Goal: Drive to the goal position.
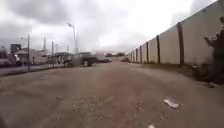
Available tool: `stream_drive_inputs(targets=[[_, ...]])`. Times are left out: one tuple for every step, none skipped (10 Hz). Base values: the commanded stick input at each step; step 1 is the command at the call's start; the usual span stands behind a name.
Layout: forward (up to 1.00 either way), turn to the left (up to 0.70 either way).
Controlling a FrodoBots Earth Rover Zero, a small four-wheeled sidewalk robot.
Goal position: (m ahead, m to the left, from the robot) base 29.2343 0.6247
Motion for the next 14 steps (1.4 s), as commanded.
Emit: stream_drive_inputs(targets=[[0.50, -0.50], [0.50, -0.50], [0.50, -0.29], [0.50, 0.00], [0.50, 0.00], [0.50, 0.00], [0.50, 0.00], [0.50, 0.00], [0.50, 0.00], [0.50, 0.00], [0.50, 0.00], [0.50, 0.00], [0.50, 0.00], [0.50, 0.00]])
